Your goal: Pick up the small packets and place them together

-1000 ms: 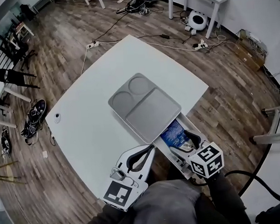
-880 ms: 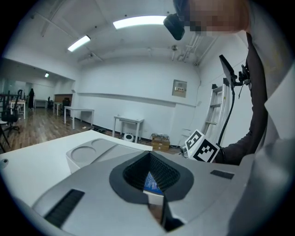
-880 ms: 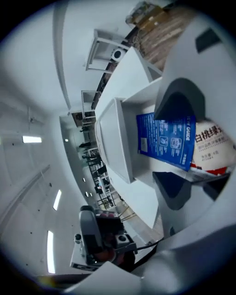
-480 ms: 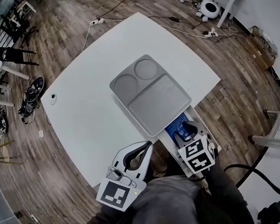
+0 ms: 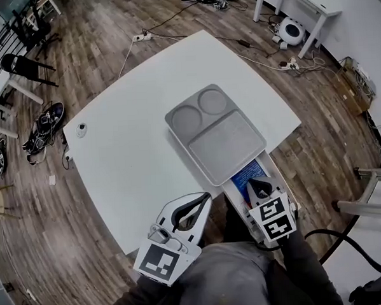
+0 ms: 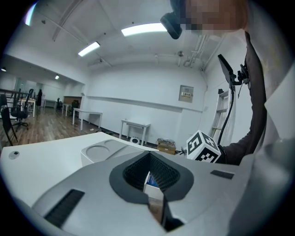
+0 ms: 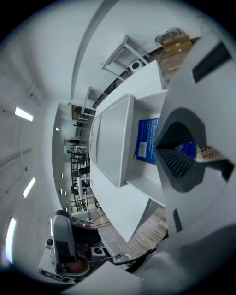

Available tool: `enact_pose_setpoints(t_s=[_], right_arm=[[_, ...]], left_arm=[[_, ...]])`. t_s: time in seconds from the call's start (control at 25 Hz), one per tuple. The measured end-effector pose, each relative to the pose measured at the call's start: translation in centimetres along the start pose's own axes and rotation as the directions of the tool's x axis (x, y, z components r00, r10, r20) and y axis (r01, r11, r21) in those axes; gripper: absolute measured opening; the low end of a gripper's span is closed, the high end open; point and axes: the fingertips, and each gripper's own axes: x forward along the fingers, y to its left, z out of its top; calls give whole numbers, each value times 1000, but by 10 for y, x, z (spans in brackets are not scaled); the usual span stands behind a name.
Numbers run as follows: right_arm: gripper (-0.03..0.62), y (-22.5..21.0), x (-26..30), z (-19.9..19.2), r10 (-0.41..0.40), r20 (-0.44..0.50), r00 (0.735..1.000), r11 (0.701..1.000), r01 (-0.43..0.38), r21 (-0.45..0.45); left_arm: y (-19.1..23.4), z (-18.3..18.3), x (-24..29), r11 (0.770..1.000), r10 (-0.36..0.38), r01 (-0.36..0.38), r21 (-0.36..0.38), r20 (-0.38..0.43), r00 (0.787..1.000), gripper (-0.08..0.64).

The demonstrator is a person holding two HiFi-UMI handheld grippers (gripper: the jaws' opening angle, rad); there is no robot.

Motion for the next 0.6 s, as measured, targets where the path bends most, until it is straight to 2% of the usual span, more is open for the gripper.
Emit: enact_pose_setpoints(t_s=[0.04,0.08,0.12,0.16,0.2,0.32,0.6], right_arm=[[3,0,0,1,-6,10,1000,1000,6,3],[33,1,2,1,3,5,1000,1000,-3,1],[176,4,6,-1,26,-10,1000,1000,-26,-1],[260,7,11,-2,54,-27,998,999,-54,-2],[290,9,15,-2,73,-37,997,997,-73,-3],[318,4,24,-2,72,-58,996,997,-73,-18],[324,2,30,1,72,-93,993,996,-76,-44]], left_arm=[[1,1,-2,1000,-2,2,5,5,1000,2],[2,2,-4,1000,-3,3,10,9,1000,2],[3,3,-6,1000,-4,4,15,12,1000,2],[3,4,-6,1000,-5,4,17,13,1000,2],[3,5,-6,1000,-5,4,17,12,1000,2],[3,4,-1,1000,-2,2,9,0,1000,2],[14,-7,3,1000,13,-14,-20,-35,999,2]])
